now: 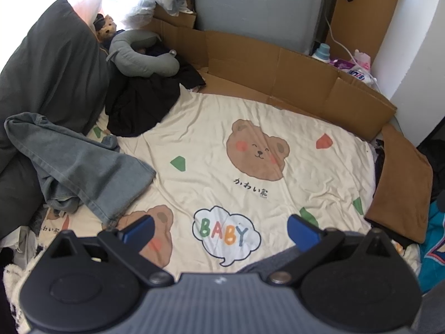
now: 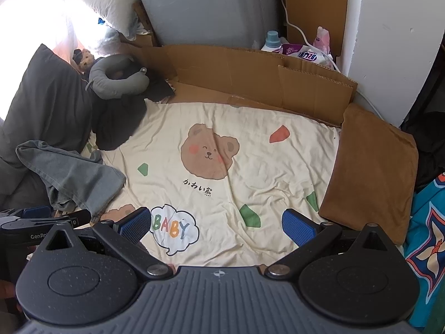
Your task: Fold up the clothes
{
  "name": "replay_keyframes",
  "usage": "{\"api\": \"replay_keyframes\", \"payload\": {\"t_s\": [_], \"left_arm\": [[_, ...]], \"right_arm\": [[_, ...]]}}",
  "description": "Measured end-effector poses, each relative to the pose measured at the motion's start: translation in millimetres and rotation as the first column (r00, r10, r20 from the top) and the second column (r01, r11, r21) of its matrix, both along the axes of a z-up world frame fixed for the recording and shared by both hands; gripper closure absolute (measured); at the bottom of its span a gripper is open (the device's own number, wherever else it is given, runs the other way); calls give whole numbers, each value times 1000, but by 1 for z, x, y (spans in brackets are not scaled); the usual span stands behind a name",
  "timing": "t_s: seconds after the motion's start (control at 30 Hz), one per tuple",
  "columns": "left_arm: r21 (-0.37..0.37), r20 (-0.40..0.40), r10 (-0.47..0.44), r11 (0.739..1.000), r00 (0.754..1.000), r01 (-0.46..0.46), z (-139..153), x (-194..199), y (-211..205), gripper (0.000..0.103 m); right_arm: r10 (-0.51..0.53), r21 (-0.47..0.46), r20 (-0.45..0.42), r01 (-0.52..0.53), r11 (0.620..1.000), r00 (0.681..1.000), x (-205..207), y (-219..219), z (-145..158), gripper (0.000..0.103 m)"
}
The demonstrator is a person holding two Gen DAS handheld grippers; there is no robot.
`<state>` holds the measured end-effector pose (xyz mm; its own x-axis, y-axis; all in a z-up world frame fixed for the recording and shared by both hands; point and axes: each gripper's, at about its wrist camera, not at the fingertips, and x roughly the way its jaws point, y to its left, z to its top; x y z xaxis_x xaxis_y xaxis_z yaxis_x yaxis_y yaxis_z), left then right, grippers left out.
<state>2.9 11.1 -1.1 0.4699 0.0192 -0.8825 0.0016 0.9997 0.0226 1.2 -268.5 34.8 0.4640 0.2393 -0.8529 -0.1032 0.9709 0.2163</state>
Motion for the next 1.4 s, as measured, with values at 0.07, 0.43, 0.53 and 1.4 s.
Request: {"api": "replay_keyframes", "payload": {"t_s": [0.07,0.43,0.53,1.4], "left_arm": [[-1,0,0,1000,1000,0,-1,0,0,0],[-4,-2,5,1000,1000,-5,-1,1,3,0],[-2,-2,7,1000,1000,-7,-1,2,4,0],[-58,-19,1,998,1000,-2,3,9,11,1]], "right_arm": [[-3,3,-1,3,1000,1000,0,0,0,0],[-13,25,2,13,1000,1000,-2,-6,-2,0],[-16,27,3,16,1000,1000,-2,-7,-2,0],[-70,88,34,67,994,997,-12,-15,8,0]]}}
